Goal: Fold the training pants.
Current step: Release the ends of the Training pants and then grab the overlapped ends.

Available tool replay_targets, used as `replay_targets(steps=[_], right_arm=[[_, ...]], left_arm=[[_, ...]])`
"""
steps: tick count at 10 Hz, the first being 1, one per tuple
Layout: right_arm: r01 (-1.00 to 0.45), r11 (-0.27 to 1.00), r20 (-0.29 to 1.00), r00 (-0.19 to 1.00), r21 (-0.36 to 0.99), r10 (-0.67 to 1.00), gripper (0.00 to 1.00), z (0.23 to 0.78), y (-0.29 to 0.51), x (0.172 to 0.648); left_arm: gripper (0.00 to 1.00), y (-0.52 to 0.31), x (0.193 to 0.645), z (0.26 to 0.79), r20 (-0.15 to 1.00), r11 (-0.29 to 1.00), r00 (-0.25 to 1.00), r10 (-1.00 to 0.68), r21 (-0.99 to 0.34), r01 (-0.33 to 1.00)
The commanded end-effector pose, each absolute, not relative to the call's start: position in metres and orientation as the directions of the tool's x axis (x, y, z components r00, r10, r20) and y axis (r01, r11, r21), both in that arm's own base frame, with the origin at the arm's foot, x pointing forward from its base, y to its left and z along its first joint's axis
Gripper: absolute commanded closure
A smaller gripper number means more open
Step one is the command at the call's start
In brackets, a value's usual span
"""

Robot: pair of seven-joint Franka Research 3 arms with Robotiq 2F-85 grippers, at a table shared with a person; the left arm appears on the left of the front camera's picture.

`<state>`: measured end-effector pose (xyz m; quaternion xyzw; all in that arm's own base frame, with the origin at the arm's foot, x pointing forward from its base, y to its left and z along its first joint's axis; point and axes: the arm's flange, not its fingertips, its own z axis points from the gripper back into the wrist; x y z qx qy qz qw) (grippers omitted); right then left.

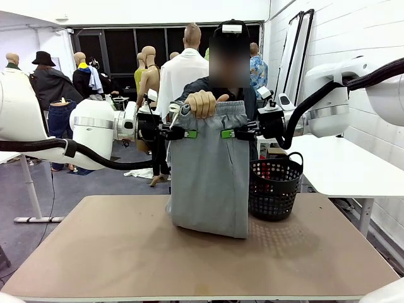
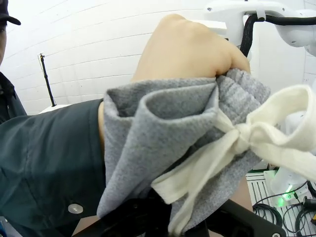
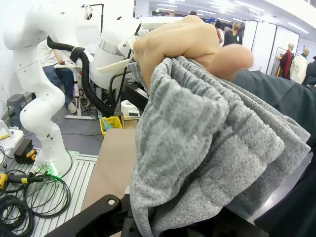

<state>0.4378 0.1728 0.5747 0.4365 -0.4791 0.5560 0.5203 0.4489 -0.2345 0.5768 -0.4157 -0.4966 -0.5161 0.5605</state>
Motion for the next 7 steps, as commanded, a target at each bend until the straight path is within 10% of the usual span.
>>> replay_targets(steps=[1,4,7], right_arm=[[-0.997,0.000,0.985,-0.077,-0.078,0.154,1.00,0.5757,0.1735,0.4371],[-0.998,0.000,0.986,-0.061,-0.062,0.155,1.00,0.5743,0.1727,0.4388],[-1.000,-0.002,0.989,0.011,0.011,0.150,0.66,0.5740,0.1685,0.4423]], left_arm=[[1.00,-0.2335,0.4483,0.5781,0.987,0.124,-0.033,-0.160,0.053,0.991],[1.00,-0.2340,0.4479,0.5766,0.985,0.103,-0.017,-0.174,0.036,0.994],[0.55,-0.2354,0.4506,0.5756,0.986,0.106,0.024,-0.163,-0.007,0.994]])
